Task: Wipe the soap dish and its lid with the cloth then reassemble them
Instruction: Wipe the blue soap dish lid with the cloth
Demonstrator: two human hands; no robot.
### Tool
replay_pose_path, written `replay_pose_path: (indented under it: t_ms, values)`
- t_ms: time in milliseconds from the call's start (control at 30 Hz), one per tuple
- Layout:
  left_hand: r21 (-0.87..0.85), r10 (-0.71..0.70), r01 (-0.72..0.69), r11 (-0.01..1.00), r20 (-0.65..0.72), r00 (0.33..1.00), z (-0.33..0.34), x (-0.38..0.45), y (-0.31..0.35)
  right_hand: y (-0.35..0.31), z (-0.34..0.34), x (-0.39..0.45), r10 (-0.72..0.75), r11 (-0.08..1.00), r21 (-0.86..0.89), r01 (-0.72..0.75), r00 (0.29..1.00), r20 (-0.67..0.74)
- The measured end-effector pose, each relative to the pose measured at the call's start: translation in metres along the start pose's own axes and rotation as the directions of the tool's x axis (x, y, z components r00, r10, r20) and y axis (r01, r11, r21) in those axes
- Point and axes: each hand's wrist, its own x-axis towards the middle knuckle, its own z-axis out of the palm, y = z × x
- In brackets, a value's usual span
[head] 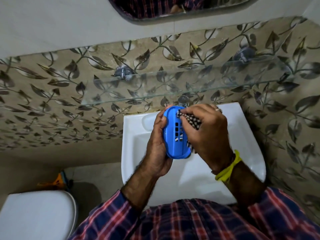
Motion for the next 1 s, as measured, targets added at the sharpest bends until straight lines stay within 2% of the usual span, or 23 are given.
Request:
replay_pose_path:
  t_ms: [100, 167, 267, 400, 467, 533, 700, 833, 933, 1000]
  values:
    - [-0.027, 0.020, -0.020, 0.999, -0.005, 1.000, -0.002, 0.001, -0.001, -0.006, 0.005, -0.001, -0.033, 0.999, 0.032, 0.033, 0.999, 0.023]
    - [0.018, 0.048, -0.048, 0.999, 0.020, 0.999, -0.003, 0.000, 0.000, -0.006, 0.004, -0.004, -0.046, 0.999, 0.020, 0.045, 0.998, 0.042]
    - [0.052, 0.054, -0.056, 0.997, 0.033, 0.998, 0.001, -0.001, -0.001, -0.002, 0.005, 0.004, 0.020, 0.999, 0.032, -0.020, 1.000, 0.004]
    - [0.074, 0.135, -0.138, 0.988, 0.048, 0.990, -0.006, 0.001, 0.001, -0.006, 0.012, 0.001, 0.005, 1.000, -0.009, -0.004, 0.996, 0.089]
    - [0.093, 0.165, -0.170, 0.981, 0.052, 0.985, -0.009, 0.001, 0.002, -0.002, 0.010, 0.000, 0.079, 0.997, 0.003, -0.080, 0.992, 0.097]
    - [0.119, 0.174, -0.177, 0.977, 0.036, 0.984, -0.007, 0.002, 0.003, 0.002, 0.010, 0.005, 0.185, 0.981, 0.046, -0.187, 0.982, 0.049]
    - [0.114, 0.194, -0.202, 0.973, 0.073, 0.978, -0.006, 0.006, 0.006, 0.000, 0.012, 0.005, 0.172, 0.982, 0.073, -0.176, 0.983, 0.061]
    - [0.126, 0.151, -0.156, 0.980, 0.049, 0.987, -0.004, 0.009, 0.004, 0.003, 0.009, 0.011, 0.273, 0.959, 0.086, -0.270, 0.962, -0.024]
    - [0.065, 0.161, -0.162, 0.985, 0.021, 0.987, -0.008, 0.015, 0.010, 0.000, 0.013, 0.004, 0.194, 0.976, 0.087, -0.202, 0.977, 0.089]
    - [0.078, 0.192, -0.193, 0.978, 0.008, 0.981, -0.008, 0.018, 0.014, 0.000, 0.011, -0.002, 0.220, 0.968, 0.104, -0.229, 0.971, 0.091]
